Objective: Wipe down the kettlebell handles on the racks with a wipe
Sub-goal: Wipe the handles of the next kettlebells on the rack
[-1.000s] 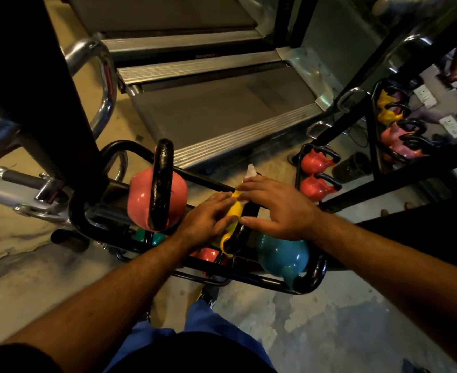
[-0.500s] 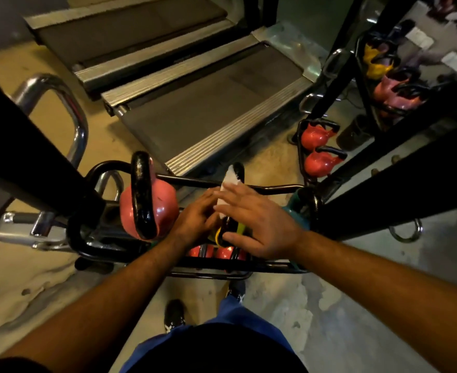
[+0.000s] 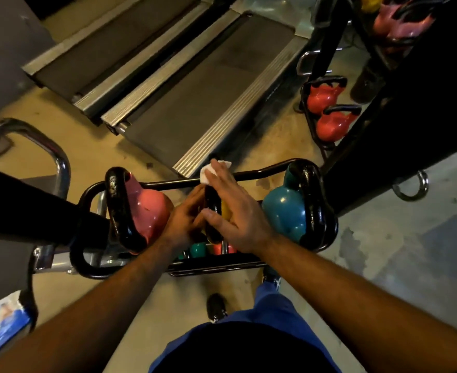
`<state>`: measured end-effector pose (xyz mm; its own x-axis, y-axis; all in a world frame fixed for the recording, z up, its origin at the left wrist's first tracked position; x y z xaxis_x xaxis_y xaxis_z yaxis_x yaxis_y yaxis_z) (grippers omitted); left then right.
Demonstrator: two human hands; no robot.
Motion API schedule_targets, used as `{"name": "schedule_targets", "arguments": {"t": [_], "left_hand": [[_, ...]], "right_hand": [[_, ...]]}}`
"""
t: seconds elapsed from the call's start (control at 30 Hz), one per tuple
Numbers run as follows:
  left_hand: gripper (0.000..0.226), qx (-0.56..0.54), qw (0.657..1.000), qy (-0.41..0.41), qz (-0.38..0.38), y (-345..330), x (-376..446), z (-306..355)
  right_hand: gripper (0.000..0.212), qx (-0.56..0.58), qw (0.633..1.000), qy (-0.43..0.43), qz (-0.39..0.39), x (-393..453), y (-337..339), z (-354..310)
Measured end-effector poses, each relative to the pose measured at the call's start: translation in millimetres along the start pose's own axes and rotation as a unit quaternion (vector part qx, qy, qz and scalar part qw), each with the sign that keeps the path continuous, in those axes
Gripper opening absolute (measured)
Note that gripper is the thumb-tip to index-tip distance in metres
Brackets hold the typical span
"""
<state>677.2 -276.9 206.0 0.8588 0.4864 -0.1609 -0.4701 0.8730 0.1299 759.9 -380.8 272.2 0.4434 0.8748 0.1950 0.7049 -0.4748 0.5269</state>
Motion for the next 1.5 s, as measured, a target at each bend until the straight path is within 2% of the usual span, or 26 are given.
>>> {"name": "schedule_targets", "arguments": {"t": [0.07, 0.1, 0.17, 0.2, 0.23, 0.3, 0.4, 0.53, 0.67, 0.8, 0.93, 1.07, 1.13, 1.2, 1.27, 1.37, 1.43, 1.5], "left_hand": [[0.035, 0.041, 0.999, -0.012, -0.008, 4, -3, -2], [0.035, 0.087, 0.995, -0.046, -0.006, 5, -7, 2], [0.069, 0.102, 0.994, -0.028, -0.01, 5, -2, -2], [0.078, 0.122, 0.992, -0.034, 0.0, 4, -1, 1], [0.078, 0.132, 0.989, -0.053, 0.026, 4, 0, 5], [0.065, 0.129, 0.988, -0.073, 0.052, 2, -2, 11], [0.057, 0.068, 0.997, -0.015, 0.043, -1, 1, 6], [0.053, 0.051, 0.998, 0.014, 0.038, -1, 3, 8], [0.044, 0.06, 0.998, 0.021, 0.023, 1, 5, 4], [0.057, 0.065, 0.997, 0.019, 0.023, 1, 4, 4], [0.04, 0.086, 0.995, 0.049, 0.023, 1, 4, -4], [0.055, 0.101, 0.994, 0.041, 0.028, 6, 2, 3], [0.052, 0.107, 0.993, 0.034, 0.024, 4, 2, 6], [0.042, 0.113, 0.992, 0.043, 0.02, 1, 5, 3], [0.037, 0.109, 0.993, 0.053, 0.014, 0, 5, 3], [0.041, 0.111, 0.992, 0.053, 0.011, 1, 4, 7], [0.033, 0.068, 0.995, 0.066, 0.016, 0, 1, 8], [0.042, 0.06, 0.996, 0.06, 0.018, -4, 3, 8]], "right_hand": [[0.08, 0.037, 0.998, -0.037, 0.024, 7, 2, 10], [0.081, 0.06, 0.996, -0.052, 0.039, 11, 2, 12], [0.082, 0.09, 0.992, -0.059, 0.064, 16, -2, 13], [0.082, 0.094, 0.991, -0.057, 0.071, 16, -5, 13], [0.082, 0.095, 0.991, -0.053, 0.075, 15, -6, 14], [0.087, 0.092, 0.992, -0.046, 0.077, 14, -6, 18], [0.1, 0.088, 0.993, -0.046, 0.067, 17, -8, 22], [0.106, 0.174, 0.977, -0.104, 0.065, 25, -11, 30], [0.114, 0.149, 0.978, -0.14, 0.039, 31, -12, 36], [0.107, 0.167, 0.979, -0.112, 0.044, 29, -13, 40], [0.103, 0.225, 0.954, -0.199, 0.021, 31, -16, 57], [0.11, 0.175, 0.975, -0.137, 0.011, 23, -14, 45], [0.111, 0.18, 0.975, -0.129, 0.017, 21, -15, 47], [0.11, 0.213, 0.963, -0.161, 0.031, 28, -13, 51], [0.103, 0.226, 0.96, -0.157, 0.049, 34, -10, 45], [0.087, 0.196, 0.974, -0.102, 0.047, 36, -12, 38], [0.083, 0.204, 0.969, -0.129, 0.049, 37, -12, 49], [0.087, 0.232, 0.956, -0.17, 0.052, 38, -11, 55]]}}
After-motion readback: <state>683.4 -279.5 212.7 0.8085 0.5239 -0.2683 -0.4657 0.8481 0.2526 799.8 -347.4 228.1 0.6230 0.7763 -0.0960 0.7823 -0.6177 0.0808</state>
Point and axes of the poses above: each hand's wrist, its own x-axis towards the middle knuckle, its own y-axis out of the back of the hand, z = x × y, the point moved 6 cm from there along x, towards the middle knuckle, and after that the axes turned 3 degrees about z, right-handed, at the moved point
